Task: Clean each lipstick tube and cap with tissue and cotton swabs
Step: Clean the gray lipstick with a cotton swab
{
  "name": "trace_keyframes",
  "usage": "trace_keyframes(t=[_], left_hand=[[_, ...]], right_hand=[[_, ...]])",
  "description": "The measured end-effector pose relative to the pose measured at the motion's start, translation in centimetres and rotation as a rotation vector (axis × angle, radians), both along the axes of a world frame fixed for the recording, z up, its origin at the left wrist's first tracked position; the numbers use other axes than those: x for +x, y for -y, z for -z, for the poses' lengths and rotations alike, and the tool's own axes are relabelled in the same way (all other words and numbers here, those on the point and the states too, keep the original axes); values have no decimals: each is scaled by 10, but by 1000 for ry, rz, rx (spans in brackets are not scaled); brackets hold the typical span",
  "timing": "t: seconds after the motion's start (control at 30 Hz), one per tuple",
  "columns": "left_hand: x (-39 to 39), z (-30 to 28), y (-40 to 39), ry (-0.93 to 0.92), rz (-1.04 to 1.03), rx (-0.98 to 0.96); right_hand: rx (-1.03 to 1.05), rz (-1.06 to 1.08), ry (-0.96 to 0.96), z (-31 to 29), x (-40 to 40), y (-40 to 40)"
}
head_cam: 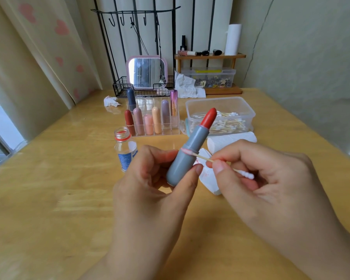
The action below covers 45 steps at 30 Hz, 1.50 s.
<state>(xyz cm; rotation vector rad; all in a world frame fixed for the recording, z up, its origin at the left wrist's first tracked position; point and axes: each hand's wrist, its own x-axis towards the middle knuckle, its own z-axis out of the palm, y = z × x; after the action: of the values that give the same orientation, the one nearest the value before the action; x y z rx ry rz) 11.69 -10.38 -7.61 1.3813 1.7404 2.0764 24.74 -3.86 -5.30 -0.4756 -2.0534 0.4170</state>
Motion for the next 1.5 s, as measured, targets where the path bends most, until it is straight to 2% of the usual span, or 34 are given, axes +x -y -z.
trace_keyframes(t=[0.47, 0.73, 1.03, 1.4, 1.5], left_hand=[[2, 2, 0, -25, -4, 2], [1, -6, 3, 122, 55, -18], [2, -8, -2, 429, 416, -17], [1, -8, 0, 616, 779, -31], [-1, 0, -7, 762, 861, -40]], right_hand=[[-1, -13, 18, -3, 0, 1], [-54, -36, 11, -4, 7, -6], [-195, -100, -41, -1, 7, -14], [-412, -204, -108, -3, 10, -22], [-404, -239, -98, -2, 8, -18]])
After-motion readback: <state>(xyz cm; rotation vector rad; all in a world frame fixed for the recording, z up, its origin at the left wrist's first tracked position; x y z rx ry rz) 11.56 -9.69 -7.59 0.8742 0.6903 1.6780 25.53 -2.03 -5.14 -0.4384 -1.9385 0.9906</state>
